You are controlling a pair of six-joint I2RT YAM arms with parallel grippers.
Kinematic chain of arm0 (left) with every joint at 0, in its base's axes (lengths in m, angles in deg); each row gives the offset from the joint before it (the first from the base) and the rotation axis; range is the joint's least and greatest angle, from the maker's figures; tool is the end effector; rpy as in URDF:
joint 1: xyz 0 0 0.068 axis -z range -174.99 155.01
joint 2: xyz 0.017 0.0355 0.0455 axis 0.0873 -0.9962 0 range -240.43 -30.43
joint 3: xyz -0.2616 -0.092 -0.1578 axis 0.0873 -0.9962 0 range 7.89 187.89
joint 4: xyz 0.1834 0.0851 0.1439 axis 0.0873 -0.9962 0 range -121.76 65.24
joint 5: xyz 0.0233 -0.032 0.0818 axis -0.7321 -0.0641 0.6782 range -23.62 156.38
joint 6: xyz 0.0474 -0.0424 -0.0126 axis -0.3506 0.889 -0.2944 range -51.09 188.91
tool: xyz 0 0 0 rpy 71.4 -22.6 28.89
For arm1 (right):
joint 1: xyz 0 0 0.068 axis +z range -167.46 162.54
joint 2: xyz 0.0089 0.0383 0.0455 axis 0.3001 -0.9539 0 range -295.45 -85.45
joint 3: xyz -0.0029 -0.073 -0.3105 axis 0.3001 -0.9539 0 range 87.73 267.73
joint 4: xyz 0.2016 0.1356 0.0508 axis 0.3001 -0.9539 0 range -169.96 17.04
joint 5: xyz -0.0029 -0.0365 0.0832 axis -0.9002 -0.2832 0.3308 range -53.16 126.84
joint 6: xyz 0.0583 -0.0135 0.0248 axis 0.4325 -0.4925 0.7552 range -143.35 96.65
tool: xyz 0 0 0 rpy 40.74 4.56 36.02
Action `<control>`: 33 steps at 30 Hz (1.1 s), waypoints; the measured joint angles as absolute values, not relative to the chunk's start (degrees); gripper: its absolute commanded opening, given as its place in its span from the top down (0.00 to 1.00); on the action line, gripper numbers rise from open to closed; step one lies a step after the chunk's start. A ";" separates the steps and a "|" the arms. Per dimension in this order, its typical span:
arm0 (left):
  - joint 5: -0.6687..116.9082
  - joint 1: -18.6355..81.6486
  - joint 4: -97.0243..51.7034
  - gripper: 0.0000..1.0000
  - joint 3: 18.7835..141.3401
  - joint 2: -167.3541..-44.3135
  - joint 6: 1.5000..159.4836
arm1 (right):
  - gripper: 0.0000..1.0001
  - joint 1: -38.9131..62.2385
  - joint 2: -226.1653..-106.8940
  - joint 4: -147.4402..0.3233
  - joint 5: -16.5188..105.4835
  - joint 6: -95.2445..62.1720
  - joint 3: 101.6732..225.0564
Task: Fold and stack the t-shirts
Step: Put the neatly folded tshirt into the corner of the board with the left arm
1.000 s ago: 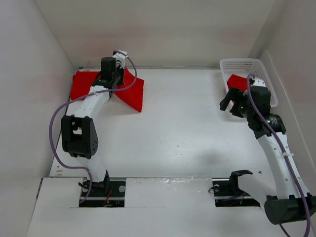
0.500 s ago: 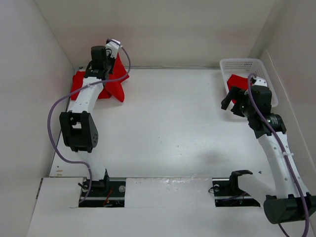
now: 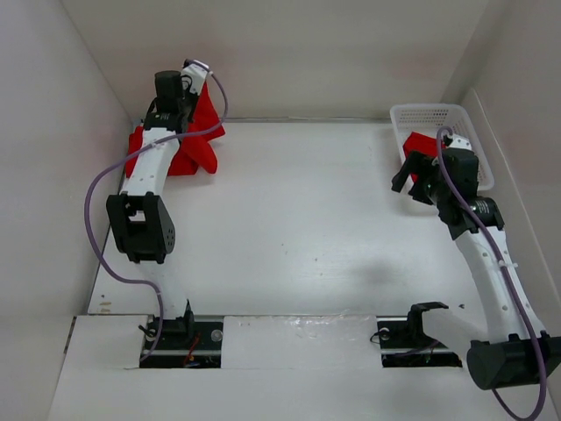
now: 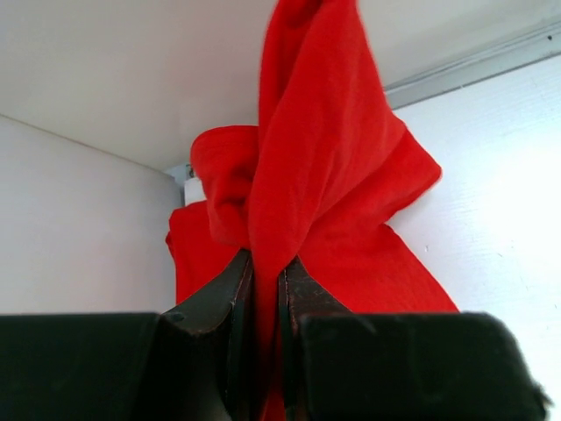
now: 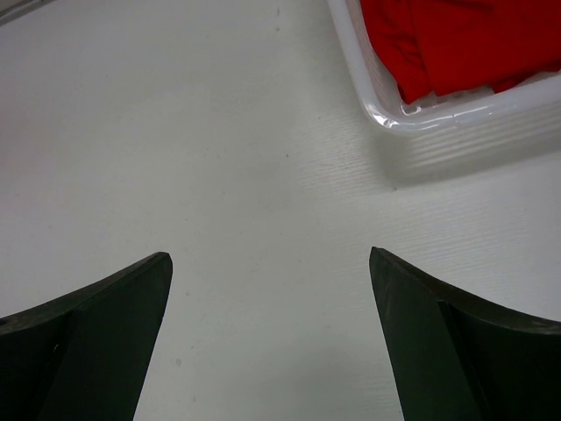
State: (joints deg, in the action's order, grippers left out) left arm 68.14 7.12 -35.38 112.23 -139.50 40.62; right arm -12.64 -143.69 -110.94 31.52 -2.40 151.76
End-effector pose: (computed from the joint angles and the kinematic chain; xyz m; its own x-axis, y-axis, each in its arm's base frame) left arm 0.4766 -0.0161 0.4157 -0.2295 0.4826 -0.8453 0.1318 0.8759 0.4642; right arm 0.1846 0.0108 0.3951 -0.4978 0.3153 -0.8080 0.1846 0.9488 0.2565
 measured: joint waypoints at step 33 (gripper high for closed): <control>65.50 -6.50 -32.45 1.00 114.96 -150.06 42.56 | 0.00 -8.93 -150.51 -109.93 29.51 -0.57 156.63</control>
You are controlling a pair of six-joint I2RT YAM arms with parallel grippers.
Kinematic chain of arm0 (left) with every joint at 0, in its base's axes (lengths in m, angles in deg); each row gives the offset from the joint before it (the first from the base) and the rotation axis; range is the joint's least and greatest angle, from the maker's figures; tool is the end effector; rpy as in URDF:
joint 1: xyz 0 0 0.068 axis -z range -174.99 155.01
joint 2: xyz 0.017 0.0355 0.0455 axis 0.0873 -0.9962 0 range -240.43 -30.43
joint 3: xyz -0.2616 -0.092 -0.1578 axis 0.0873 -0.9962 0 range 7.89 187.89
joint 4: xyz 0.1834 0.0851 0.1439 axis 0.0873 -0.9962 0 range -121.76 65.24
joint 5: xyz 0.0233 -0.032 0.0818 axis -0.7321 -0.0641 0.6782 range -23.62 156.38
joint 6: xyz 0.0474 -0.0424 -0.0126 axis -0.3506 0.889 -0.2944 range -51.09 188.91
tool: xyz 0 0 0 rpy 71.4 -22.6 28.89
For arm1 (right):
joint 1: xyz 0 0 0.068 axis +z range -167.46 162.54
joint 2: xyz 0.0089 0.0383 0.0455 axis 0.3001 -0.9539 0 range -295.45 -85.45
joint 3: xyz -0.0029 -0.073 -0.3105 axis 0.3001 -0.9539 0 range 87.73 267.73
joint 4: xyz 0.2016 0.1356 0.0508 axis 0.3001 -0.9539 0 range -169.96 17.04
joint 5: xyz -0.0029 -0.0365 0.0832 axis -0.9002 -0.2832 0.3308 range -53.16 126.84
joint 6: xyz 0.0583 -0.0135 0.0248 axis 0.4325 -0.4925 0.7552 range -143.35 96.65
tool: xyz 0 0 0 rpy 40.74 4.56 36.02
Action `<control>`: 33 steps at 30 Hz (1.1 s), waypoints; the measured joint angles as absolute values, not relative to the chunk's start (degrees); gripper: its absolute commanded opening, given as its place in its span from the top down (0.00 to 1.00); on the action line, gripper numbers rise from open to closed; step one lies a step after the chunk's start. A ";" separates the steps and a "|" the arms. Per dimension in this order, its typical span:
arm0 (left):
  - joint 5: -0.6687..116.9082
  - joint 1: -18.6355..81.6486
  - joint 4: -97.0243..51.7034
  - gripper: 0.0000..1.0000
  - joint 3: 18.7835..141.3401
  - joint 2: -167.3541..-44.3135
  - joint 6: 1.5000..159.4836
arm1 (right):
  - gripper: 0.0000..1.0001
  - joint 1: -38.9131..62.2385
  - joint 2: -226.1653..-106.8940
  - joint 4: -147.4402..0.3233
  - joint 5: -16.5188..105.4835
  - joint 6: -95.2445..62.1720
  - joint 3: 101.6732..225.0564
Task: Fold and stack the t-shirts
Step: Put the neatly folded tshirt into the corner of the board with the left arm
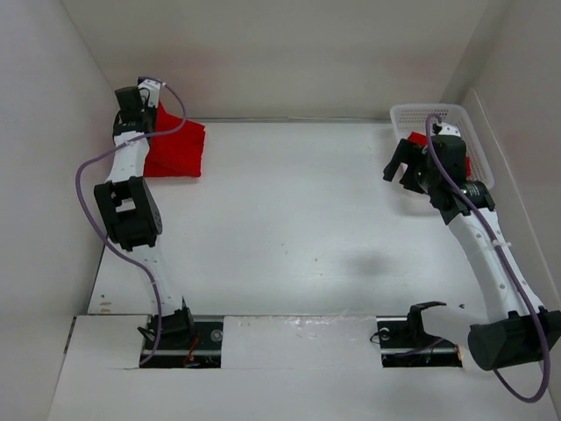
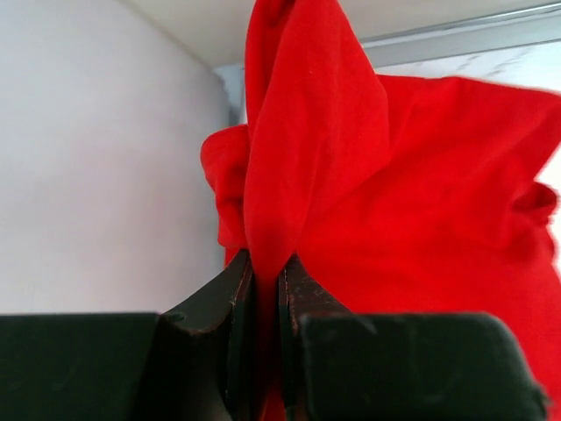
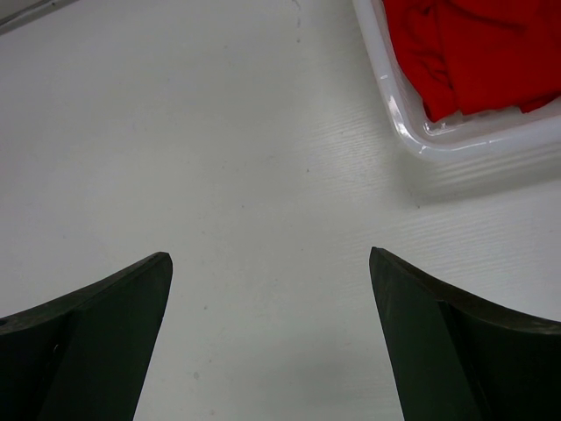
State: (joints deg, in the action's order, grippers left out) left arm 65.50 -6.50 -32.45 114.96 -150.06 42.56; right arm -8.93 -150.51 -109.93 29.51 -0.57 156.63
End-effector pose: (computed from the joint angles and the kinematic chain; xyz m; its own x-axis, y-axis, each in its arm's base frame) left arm 0.5187 0.1047 0.3496 -0.3862 0.3743 -0.8430 -0.0155 0.9112 0.4117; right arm 0.2174 0.0260 0.4034 -0.5144 0.3111 -0.7991 0.1709 0.9504 0.2600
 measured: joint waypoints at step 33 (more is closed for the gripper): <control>56.99 -4.12 -38.09 0.00 110.72 -132.16 67.50 | 0.00 -6.37 -149.98 -111.68 29.95 -0.67 155.78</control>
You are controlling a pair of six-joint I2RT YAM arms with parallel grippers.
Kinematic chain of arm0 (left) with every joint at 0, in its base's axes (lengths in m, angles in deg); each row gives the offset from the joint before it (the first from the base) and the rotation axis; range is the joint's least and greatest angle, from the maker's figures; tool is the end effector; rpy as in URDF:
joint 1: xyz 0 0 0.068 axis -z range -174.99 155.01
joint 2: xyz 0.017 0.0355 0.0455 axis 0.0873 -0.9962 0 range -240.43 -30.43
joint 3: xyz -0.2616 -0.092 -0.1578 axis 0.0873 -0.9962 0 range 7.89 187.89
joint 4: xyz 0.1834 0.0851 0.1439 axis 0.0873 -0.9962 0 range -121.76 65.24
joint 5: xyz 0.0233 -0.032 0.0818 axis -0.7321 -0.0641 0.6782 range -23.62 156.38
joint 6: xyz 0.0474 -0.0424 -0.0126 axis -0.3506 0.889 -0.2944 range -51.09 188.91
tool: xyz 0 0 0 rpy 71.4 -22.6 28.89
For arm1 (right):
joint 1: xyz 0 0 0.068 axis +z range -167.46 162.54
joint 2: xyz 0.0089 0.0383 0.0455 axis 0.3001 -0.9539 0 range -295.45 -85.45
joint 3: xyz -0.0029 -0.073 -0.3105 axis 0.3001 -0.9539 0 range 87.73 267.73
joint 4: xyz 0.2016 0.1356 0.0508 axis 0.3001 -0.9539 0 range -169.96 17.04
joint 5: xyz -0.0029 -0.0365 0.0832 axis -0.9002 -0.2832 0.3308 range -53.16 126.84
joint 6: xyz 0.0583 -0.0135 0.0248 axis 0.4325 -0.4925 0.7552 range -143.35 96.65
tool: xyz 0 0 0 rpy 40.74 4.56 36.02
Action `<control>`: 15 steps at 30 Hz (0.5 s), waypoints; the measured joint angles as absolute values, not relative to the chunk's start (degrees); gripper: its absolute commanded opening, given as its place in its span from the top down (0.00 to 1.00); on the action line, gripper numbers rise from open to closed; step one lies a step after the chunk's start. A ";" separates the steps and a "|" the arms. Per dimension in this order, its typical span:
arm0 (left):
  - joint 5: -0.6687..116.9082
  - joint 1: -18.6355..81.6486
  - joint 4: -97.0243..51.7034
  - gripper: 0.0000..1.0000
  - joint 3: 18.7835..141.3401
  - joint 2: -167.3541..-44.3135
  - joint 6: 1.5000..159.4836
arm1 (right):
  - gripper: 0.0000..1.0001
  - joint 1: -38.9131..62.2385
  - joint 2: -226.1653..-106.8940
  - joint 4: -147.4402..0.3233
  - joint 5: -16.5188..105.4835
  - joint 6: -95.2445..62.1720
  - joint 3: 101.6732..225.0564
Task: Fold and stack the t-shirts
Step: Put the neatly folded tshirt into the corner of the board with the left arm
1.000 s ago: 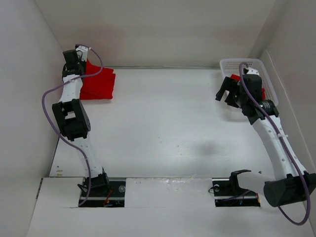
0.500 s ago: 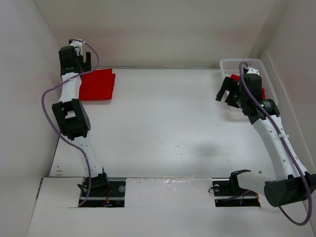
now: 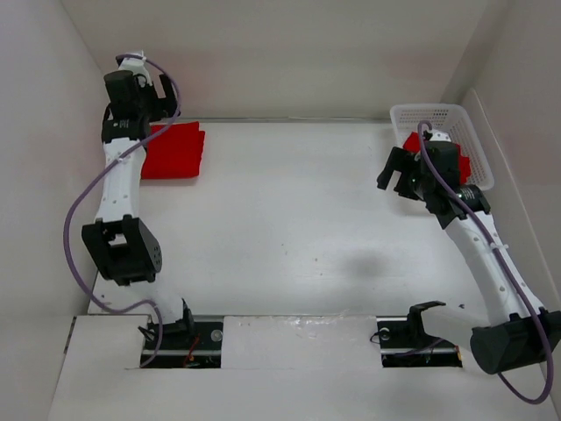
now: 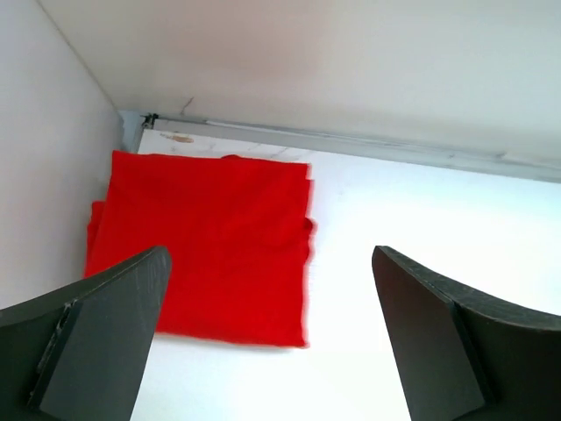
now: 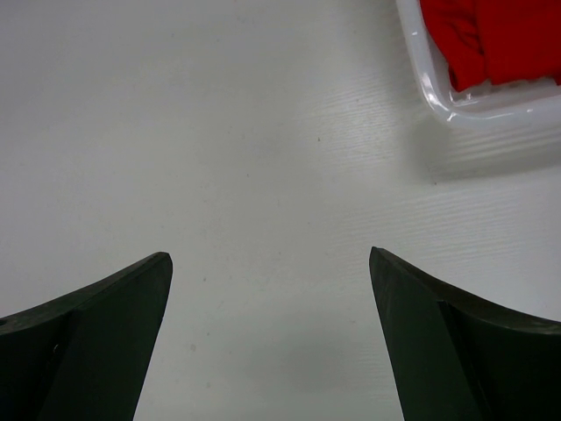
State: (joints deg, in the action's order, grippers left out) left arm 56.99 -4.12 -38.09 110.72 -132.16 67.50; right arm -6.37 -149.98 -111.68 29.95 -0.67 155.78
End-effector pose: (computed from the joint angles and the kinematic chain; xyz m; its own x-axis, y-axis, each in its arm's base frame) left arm 0.4298 0.0606 0.4567 -0.2091 -0.0089 -0.9779 0.0061 0.9999 -0.0104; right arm 0.2114 0.0352 0.3972 -0.5585 0.2806 -0.7806 0.1306 0.9591 0.2513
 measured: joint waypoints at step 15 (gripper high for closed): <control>78.68 39.64 -35.66 0.00 68.43 -102.26 92.05 | 0.00 -6.13 -140.76 -109.15 34.19 -0.67 143.39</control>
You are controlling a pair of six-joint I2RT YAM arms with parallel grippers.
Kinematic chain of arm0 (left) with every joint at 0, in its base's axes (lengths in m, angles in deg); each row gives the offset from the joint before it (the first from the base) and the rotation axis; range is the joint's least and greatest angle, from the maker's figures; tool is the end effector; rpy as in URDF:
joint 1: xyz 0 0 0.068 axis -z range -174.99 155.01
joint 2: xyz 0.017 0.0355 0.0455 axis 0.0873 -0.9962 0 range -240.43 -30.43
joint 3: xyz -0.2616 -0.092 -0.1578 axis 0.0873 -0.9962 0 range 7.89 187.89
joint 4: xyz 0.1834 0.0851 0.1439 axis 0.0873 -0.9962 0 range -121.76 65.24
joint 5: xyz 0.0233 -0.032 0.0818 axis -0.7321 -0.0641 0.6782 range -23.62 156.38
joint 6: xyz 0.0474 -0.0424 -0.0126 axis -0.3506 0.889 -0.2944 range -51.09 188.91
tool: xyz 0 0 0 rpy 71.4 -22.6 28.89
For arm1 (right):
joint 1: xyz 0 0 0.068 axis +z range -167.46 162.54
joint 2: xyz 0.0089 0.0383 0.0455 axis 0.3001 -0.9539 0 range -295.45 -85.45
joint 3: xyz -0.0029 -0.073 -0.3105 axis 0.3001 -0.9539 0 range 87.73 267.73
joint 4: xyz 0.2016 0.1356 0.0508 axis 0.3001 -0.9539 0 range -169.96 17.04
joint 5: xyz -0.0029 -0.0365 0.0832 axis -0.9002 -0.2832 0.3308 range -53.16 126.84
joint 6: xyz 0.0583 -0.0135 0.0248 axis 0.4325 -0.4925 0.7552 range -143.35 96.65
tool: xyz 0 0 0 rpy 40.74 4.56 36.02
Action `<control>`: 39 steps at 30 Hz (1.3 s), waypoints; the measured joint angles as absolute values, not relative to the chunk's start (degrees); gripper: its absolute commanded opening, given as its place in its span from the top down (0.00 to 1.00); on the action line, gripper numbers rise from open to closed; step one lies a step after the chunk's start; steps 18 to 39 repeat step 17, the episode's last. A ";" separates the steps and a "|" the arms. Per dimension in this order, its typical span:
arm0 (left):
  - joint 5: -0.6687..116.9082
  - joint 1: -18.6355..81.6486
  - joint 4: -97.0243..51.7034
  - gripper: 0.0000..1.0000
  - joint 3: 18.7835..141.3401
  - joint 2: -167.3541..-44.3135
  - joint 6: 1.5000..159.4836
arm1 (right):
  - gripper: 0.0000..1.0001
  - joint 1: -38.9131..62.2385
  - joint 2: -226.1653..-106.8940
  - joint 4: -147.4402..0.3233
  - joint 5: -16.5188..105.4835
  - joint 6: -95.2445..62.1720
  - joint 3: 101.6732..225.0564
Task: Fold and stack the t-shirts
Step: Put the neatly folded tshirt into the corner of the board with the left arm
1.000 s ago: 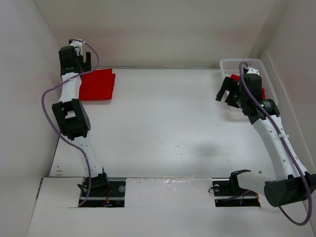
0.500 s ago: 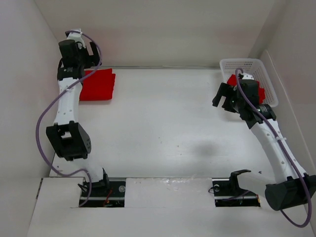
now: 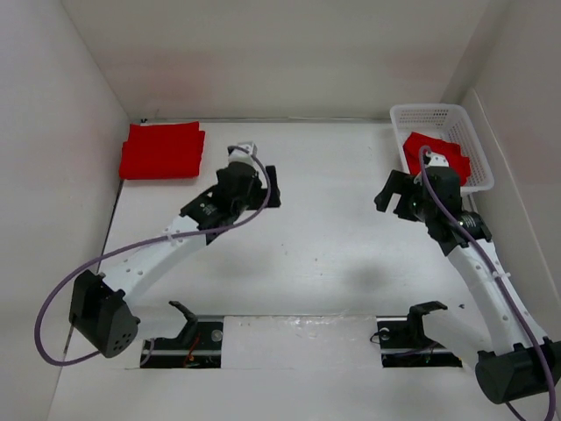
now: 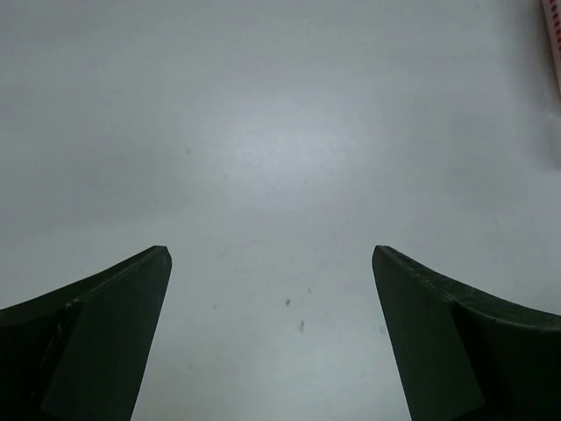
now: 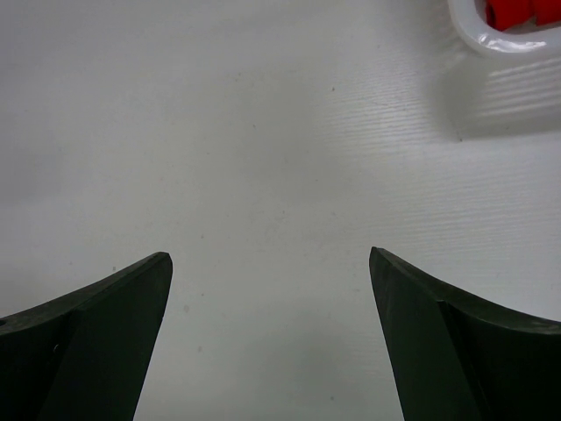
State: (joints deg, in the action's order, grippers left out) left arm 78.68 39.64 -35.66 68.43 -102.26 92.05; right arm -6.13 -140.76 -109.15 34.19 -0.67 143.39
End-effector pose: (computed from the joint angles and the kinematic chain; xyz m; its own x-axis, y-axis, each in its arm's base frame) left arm 0.2325 -0.1476 0.3765 -0.4402 -0.1625 -0.8830 0.2392 0.9267 -0.2898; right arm 0.1711 0.0319 0.3581 -0.5913 0.2743 -0.7584 0.0741 0.9549 0.2876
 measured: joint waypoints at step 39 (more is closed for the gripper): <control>85.91 43.95 -40.29 0.00 53.19 -75.97 106.34 | 0.00 -5.30 -136.78 -105.06 37.31 2.34 137.75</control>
